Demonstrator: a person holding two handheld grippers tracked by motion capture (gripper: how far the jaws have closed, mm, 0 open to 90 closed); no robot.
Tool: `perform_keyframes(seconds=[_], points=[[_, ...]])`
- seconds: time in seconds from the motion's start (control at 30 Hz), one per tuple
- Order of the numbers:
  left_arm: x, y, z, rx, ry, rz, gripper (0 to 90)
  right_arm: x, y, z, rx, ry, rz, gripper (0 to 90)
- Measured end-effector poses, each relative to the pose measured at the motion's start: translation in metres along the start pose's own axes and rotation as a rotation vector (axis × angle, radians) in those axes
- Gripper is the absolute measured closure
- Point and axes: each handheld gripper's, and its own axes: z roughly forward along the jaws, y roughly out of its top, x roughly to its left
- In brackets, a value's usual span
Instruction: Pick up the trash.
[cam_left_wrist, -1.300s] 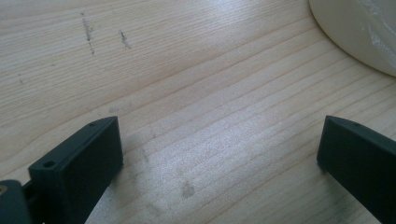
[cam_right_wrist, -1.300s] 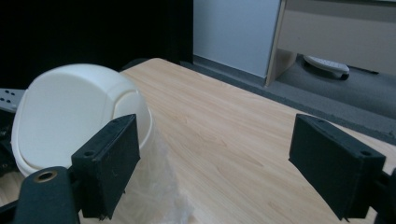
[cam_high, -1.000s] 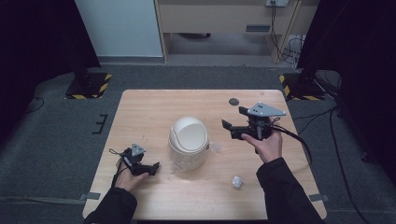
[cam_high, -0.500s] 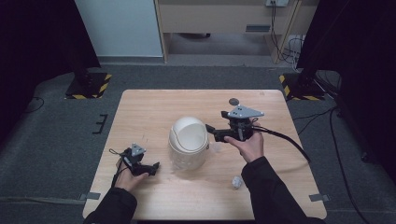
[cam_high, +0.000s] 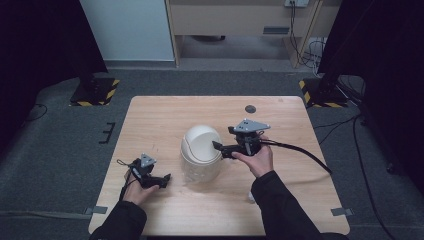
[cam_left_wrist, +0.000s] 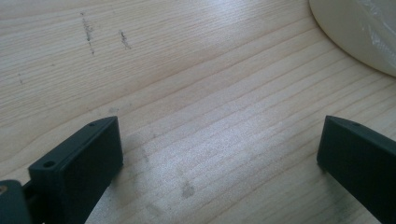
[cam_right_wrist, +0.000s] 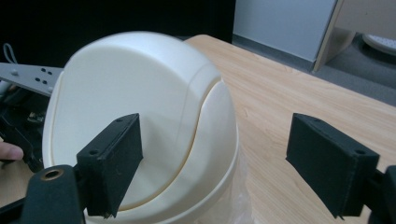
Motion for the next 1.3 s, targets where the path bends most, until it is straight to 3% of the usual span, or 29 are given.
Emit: perform_keyframes(seconds=[0.83, 1.3], points=[[0.0, 0.0, 0.0, 0.0, 0.0, 0.001, 0.0, -0.003, -0.009, 0.023, 0.113, 0.011, -0.001, 21.1], [0.0, 0.0, 0.0, 0.0, 0.0, 0.0, 0.0, -0.002, -0.011, 0.029, 0.101, 0.002, 0.012, 24.0]])
